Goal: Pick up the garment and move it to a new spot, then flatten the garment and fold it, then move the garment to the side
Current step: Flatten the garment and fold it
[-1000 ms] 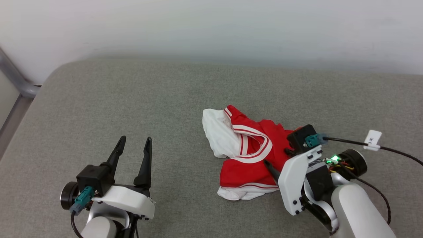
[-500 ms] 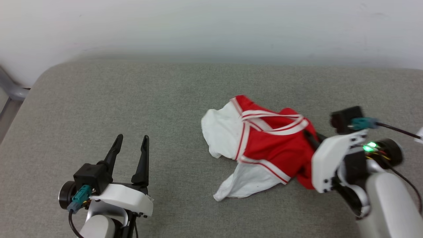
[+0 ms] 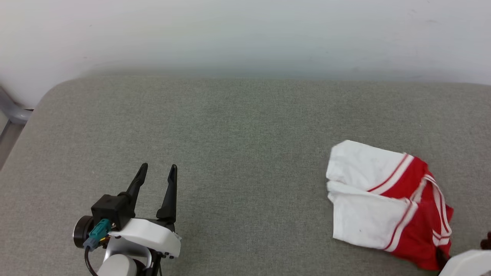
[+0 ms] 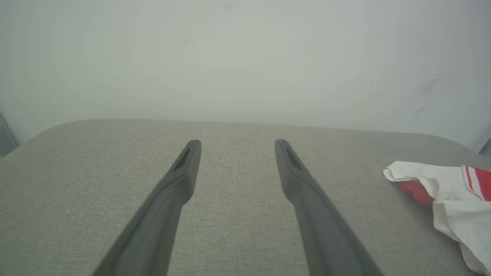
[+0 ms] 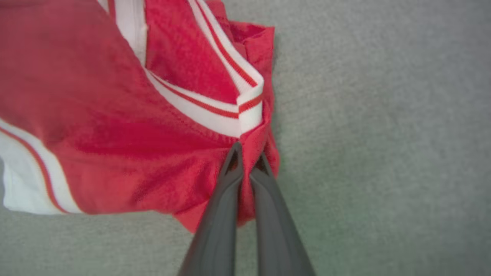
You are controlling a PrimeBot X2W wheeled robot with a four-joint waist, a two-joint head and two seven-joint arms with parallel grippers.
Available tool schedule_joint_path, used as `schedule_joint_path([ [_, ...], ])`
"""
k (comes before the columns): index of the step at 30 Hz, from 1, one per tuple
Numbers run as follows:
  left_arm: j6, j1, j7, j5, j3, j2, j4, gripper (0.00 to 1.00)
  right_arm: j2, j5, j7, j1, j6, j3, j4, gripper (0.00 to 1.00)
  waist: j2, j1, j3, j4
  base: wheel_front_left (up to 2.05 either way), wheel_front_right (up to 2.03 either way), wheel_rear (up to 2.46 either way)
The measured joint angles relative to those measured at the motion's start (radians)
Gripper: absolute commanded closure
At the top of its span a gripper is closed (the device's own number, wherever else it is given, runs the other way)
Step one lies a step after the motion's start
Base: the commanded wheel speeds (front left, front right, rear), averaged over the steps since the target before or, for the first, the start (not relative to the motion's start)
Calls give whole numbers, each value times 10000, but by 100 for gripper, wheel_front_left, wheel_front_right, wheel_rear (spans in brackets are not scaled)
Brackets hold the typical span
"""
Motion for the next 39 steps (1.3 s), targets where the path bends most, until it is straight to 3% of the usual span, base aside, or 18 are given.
schedule_joint_path([
  [1, -6, 15, 0, 0, 0, -2, 15, 0, 8, 251, -230, 74, 0, 15, 293, 41, 0, 0, -8, 11, 0, 0, 0],
  [2, -8, 44, -2, 0, 6, 0, 29, 0, 12, 449, -560, 78, 0, 10, 510, 0, 0, 0, -16, 14, 0, 0, 0],
  [10, -23, 184, 0, 50, -29, -13, 113, 0, 17, 909, -4543, 14, -2, 445, 640, 0, 0, 0, -207, 83, 0, 0, 0],
  [13, -21, 207, 0, 59, -56, -17, 138, 0, 21, 725, -5287, 18, 0, 708, 303, 0, 0, 0, -302, 104, 0, 0, 0],
  [15, -10, 261, -2, 59, -71, -19, 151, 0, 19, 447, -5221, 50, 0, 853, 27, 0, 0, 0, -374, 109, 0, 0, 0],
  [21, 6, 352, 0, 54, -151, -15, 176, 0, 19, -412, -3379, 286, 0, 1707, -1438, 0, 0, 0, -509, 90, 0, 0, 0],
  [25, 36, 384, 12, 8, -192, -15, 165, 0, -127, -826, -1137, 395, 4, 2717, -2909, 0, 0, 0, -517, 44, 0, 0, 0],
  [28, 67, 386, 31, -4, -211, 0, 146, 0, -665, -907, 662, 537, 2, 3336, -3714, 0, 0, 0, -462, 23, 0, 0, 0],
  [33, 40, 329, 33, -31, -286, -29, 134, 0, -1271, -938, 3032, 630, 0, 3818, -4278, 0, 0, 0, -262, 72, 0, 0, 0],
  [39, -13, 170, 31, -90, -293, -46, 173, 0, -1457, -901, 4698, 697, 0, 3944, -4111, 0, 0, 0, 68, 241, 0, 0, 0],
])
